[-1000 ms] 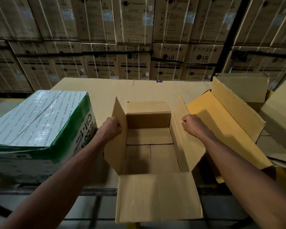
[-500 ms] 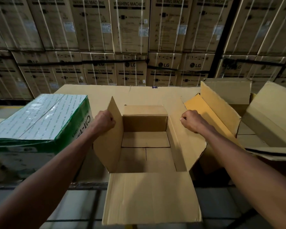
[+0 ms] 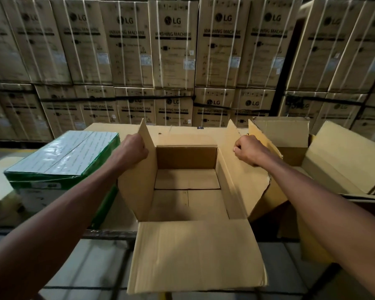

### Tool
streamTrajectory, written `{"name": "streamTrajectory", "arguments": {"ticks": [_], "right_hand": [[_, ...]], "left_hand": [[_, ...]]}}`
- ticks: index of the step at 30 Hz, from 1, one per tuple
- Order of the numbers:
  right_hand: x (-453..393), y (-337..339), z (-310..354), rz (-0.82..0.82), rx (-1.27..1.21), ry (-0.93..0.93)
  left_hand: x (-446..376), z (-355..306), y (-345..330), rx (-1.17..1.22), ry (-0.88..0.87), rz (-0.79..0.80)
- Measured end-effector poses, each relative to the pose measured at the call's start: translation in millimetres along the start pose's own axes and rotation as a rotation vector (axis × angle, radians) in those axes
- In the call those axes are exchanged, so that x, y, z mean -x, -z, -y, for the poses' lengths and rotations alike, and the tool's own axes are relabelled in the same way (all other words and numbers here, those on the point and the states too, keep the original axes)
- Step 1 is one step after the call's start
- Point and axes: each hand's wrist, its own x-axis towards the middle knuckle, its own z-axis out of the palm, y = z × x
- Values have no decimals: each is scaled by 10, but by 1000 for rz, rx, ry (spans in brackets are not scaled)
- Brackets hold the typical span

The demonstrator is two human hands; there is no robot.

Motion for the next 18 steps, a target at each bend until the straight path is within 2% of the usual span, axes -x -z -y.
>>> {"name": "streamTrajectory", "arguments": {"ticks": [18], "right_hand": [[693, 1419, 182, -203, -37, 16]], "left_hand": [[327, -843, 1351, -94, -189, -94]]}}
